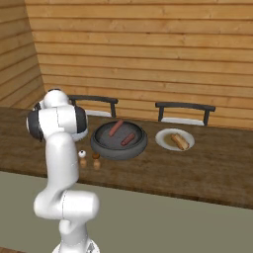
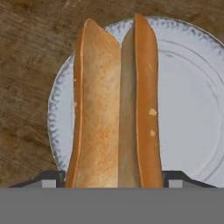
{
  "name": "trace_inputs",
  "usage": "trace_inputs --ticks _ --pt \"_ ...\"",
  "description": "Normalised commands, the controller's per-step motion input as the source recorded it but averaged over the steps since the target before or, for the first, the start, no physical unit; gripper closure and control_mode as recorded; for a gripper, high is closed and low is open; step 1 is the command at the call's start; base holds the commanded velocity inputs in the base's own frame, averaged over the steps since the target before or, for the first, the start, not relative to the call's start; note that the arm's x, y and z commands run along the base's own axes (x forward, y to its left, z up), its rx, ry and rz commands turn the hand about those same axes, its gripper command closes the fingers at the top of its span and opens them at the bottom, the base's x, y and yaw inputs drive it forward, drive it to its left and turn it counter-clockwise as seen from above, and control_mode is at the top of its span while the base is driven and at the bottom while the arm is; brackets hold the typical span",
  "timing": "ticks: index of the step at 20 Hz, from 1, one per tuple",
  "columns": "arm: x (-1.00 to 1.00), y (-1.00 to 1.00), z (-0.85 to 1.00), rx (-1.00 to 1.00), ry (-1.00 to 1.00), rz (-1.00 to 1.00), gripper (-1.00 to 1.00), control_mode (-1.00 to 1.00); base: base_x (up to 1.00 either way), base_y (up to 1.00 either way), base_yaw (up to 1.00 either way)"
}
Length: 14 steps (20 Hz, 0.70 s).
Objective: Place one bun and one sausage from the bowl on each plate.
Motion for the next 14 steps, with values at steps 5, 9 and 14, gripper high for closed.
trace_inputs --ticks 5,9,14 --pt "0.0 0.0 0.01 0.0 0.0 0.0 -1.0 -1.0 0.0 0.0 0.0" --pt "-0.11 -0.09 0.32 0.0 -0.01 0.0 -1.0 -1.0 0.0 0.0 0.0" --pt "-0.54 -0.53 0.99 0.06 -0.05 -0.08 -1.0 -1.0 0.0 0.0 0.0"
